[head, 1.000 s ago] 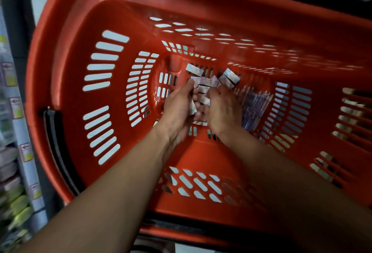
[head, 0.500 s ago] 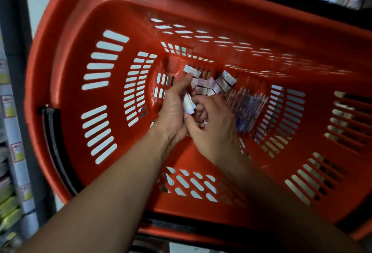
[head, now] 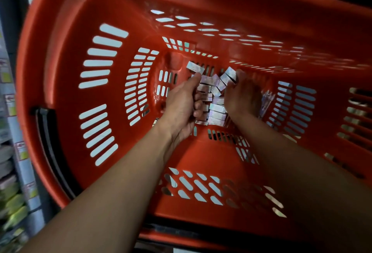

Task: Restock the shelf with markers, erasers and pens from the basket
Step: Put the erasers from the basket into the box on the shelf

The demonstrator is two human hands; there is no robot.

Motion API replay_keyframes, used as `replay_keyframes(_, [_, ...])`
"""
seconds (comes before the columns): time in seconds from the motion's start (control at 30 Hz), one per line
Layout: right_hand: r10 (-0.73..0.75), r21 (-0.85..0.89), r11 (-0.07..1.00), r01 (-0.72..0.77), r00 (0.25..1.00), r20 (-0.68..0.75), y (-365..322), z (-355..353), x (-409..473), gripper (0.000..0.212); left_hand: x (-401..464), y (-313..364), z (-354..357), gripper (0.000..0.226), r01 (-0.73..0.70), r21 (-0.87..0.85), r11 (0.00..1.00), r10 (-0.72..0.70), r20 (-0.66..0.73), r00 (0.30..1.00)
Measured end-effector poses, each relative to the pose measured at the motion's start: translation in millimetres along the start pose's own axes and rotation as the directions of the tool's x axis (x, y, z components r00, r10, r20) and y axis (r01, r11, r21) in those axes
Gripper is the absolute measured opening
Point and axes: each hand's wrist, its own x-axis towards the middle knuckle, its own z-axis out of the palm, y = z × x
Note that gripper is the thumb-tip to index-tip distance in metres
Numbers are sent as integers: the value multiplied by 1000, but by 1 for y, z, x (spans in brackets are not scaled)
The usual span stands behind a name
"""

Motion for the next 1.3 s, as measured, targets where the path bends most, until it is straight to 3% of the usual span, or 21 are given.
replay_keyframes(0.13, [-14,-57,998,9,997,-82,1,5,9,37,0,0,1,35,-2,-7,1000,2,17,1000])
replay_keyframes(0.3, [20,131,991,-10,997,-74,2,0,5,26,0,2,-1,28,-86,2,996,86,19,996])
replay_keyframes(0.37, [20,266,964,18,990,-140,-1,-5,-6,17,-1,3,-2,29,-111,-25,993,112,38,993])
replay_keyframes(0.5, [48,630,776,-24,999,-22,-22,-26,-39,7,0,5,-2,51,-99,-2,995,99,61,993])
replay_keyframes(0.67, [-117,801,599,3,990,84,-41,-38,-87,13,-3,10,0,69,-32,-115,993,52,173,984])
replay_keyframes(0.77, [-174,742,663,103,985,19,-38,-36,-98,7,-7,9,1,64,-30,-103,994,48,172,984])
replay_keyframes(0.83, [-163,696,705,138,986,-30,-34,-33,-99,15,-6,8,2,41,-62,-53,997,69,142,987])
replay_keyframes(0.93, [-42,682,731,10,999,30,-22,-30,-85,18,-3,5,-2,20,-48,37,998,44,91,995])
replay_keyframes(1.0, [26,573,819,-27,1000,10,-11,-26,-68,15,-1,4,-4,19,-48,54,997,44,80,996])
replay_keyframes(1.13, [-24,285,957,43,997,-71,4,-11,-38,23,1,4,-3,24,-35,79,996,29,76,997])
replay_keyframes(1.23, [-113,22,993,114,992,-64,9,7,-23,32,1,4,0,17,-26,59,998,23,62,998])
replay_keyframes(1.3, [-132,-30,991,130,987,-94,7,16,-17,39,2,4,1,24,-39,78,996,35,54,998])
